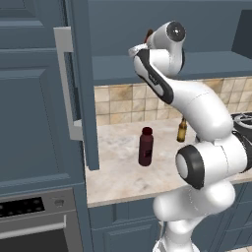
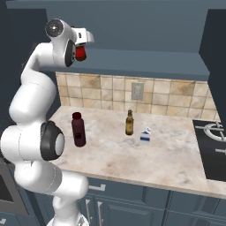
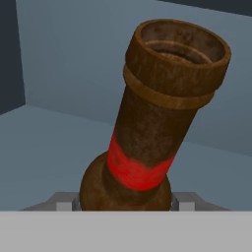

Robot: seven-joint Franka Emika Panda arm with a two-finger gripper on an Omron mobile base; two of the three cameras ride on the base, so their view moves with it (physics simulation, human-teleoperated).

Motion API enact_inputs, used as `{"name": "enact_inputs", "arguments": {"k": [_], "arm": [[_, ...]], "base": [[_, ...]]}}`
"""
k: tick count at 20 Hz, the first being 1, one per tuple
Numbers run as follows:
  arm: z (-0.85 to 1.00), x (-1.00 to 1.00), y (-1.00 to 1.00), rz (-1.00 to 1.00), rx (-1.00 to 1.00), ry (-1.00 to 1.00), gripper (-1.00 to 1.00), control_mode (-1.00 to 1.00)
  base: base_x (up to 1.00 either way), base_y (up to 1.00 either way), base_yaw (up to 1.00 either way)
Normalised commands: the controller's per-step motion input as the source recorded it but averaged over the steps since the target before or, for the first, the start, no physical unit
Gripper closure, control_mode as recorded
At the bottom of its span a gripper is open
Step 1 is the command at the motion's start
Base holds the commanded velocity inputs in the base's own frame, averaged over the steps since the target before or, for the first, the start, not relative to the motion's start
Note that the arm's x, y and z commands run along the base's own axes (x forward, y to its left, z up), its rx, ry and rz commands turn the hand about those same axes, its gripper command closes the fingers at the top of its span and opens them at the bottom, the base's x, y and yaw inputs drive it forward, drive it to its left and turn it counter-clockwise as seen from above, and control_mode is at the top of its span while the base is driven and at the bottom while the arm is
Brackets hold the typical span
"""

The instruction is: Sort all alcoholic drinks to one cabinet, and non-alcoholic drinks to the other.

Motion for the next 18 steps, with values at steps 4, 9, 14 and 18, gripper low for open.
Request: {"name": "enact_inputs", "arguments": {"k": [4,9,14,18], "arm": [[-0.23,0.63,0.00,0.00,-0.03,0.00,1.00,-1.00],[-0.30,0.49,0.00,0.00,-0.02,0.00,1.00,-1.00],[-0.24,0.04,0.00,0.00,0.00,0.00,-1.00,-1.00],[-0.01,0.00,0.00,0.00,0.00,0.00,-1.00,-1.00]], "base": [[0.00,0.00,0.00],[0.00,0.00,0.00],[0.00,0.00,0.00],[0.00,0.00,0.00]]}}
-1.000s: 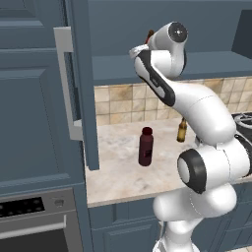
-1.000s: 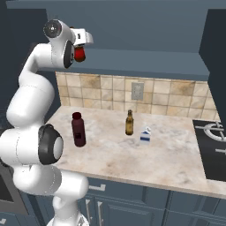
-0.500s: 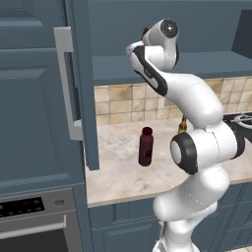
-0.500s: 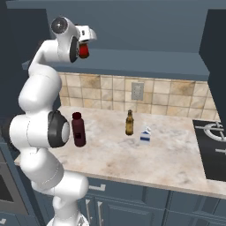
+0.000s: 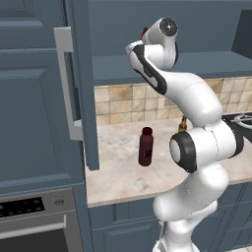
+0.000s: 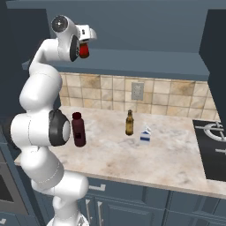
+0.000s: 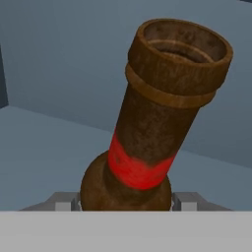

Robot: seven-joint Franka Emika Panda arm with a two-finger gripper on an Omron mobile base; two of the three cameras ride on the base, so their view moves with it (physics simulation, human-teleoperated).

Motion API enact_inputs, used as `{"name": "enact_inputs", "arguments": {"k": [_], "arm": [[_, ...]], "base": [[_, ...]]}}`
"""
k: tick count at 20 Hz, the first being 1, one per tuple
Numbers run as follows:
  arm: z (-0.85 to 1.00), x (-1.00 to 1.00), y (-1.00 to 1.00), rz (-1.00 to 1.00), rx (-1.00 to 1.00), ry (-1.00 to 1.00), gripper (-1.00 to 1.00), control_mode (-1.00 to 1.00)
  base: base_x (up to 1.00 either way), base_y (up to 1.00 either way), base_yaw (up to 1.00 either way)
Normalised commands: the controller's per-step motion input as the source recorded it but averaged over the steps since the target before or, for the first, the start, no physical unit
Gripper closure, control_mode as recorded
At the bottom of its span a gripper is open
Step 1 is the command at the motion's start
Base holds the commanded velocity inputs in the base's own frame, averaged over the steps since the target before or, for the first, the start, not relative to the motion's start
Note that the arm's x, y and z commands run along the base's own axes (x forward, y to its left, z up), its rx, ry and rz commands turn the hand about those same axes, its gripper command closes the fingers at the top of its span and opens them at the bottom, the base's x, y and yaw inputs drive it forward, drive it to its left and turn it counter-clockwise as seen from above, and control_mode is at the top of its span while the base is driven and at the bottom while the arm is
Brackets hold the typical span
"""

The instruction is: Sort all alcoholic drinks to one cabinet, and non-alcoholic drinks to the other.

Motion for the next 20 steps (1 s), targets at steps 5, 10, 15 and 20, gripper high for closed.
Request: {"name": "enact_inputs", "arguments": {"k": [5,10,15,20], "arm": [[0.00,0.00,0.00,0.00,0.00,-0.01,-1.00,-1.00],[0.00,0.00,0.00,0.00,0.00,-0.01,-1.00,-1.00],[0.00,-0.05,0.00,0.00,0.00,-0.02,-1.00,-1.00],[0.00,-0.02,0.00,0.00,0.00,-0.01,-1.00,-1.00]], "base": [[0.00,0.00,0.00],[0.00,0.00,0.00],[0.00,0.00,0.00],[0.00,0.00,0.00]]}}
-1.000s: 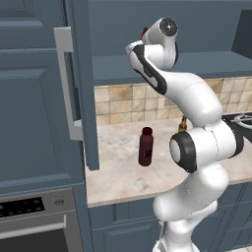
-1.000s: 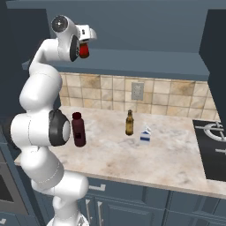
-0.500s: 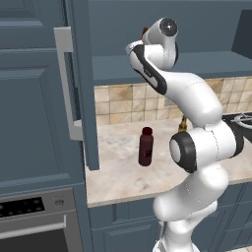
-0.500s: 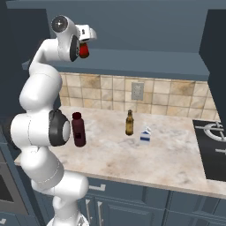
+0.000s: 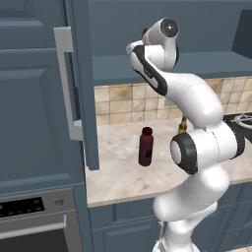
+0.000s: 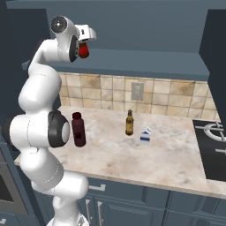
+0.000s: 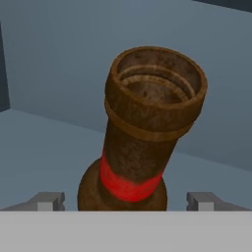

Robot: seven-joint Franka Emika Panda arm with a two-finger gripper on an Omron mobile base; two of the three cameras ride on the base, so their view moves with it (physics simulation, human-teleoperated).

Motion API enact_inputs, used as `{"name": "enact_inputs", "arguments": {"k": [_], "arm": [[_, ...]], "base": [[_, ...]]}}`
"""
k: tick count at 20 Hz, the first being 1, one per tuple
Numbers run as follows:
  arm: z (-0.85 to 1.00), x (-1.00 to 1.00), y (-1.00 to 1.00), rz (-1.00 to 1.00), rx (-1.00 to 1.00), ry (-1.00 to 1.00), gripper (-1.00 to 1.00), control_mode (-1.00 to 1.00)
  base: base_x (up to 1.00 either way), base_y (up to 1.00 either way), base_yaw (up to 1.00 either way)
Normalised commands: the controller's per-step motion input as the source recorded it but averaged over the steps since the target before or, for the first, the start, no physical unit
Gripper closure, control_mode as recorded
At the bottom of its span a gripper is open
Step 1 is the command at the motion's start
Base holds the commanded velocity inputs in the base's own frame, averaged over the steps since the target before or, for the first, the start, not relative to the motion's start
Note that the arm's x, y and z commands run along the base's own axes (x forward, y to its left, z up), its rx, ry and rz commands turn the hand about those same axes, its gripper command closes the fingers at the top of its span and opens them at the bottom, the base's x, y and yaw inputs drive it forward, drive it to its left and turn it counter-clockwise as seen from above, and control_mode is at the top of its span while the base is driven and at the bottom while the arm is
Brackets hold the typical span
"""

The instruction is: Sort all alcoholic drinks to one cabinet, and non-alcoholic drinks to the other.

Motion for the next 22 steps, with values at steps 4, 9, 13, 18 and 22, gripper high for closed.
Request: {"name": "enact_inputs", "arguments": {"k": [4,9,13,18,22], "arm": [[0.00,0.05,0.00,0.00,0.00,0.00,-1.00,-1.00],[0.00,0.03,0.00,0.00,0.00,0.00,-1.00,-1.00],[0.00,0.12,0.00,0.00,0.00,0.00,-1.00,-1.00],[0.00,0.27,0.00,0.00,0.00,0.00,-1.00,-1.00],[0.00,0.37,0.00,0.00,0.00,0.00,-1.00,-1.00]], "base": [[0.00,0.00,0.00],[0.00,0.00,0.00],[0.00,0.00,0.00],[0.00,0.00,0.00],[0.00,0.00,0.00]]}}
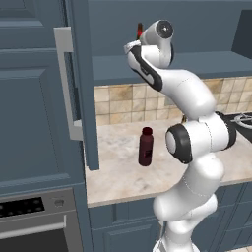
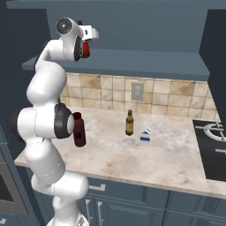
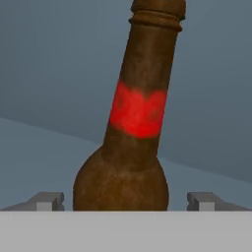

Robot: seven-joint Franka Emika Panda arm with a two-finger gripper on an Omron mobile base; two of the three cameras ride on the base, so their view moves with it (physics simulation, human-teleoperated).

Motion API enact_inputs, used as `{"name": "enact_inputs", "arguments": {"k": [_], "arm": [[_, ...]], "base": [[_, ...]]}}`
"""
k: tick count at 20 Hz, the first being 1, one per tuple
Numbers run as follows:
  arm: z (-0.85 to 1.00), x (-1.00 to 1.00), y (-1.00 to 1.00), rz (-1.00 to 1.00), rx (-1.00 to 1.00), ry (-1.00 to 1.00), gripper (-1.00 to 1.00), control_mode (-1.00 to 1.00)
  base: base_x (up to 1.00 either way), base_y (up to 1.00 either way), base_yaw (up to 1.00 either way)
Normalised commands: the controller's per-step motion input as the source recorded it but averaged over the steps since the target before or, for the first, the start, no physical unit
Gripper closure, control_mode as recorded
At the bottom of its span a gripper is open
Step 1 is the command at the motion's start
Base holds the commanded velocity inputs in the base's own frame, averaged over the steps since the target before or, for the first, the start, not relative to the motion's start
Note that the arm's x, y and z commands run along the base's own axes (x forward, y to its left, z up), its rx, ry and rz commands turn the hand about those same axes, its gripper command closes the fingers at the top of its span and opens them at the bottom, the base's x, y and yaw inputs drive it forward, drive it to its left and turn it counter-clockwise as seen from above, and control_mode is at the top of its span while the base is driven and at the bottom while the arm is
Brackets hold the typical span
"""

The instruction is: Sort all alcoholic drinks to one cabinet, and non-alcoholic drinks to the other.

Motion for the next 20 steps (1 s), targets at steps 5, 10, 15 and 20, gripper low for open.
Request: {"name": "enact_inputs", "arguments": {"k": [5,10,15,20], "arm": [[0.00,0.12,0.00,0.00,0.00,0.00,-1.00,-1.00],[0.00,-0.04,0.00,0.00,0.00,0.00,-1.00,-1.00],[0.00,-0.69,0.00,0.00,0.00,0.00,-1.00,-1.00],[-0.08,-1.00,0.00,-0.05,0.02,0.00,-1.00,-1.00]], "base": [[0.00,0.00,0.00],[0.00,0.00,0.00],[0.00,0.00,0.00],[0.00,0.00,0.00]]}}
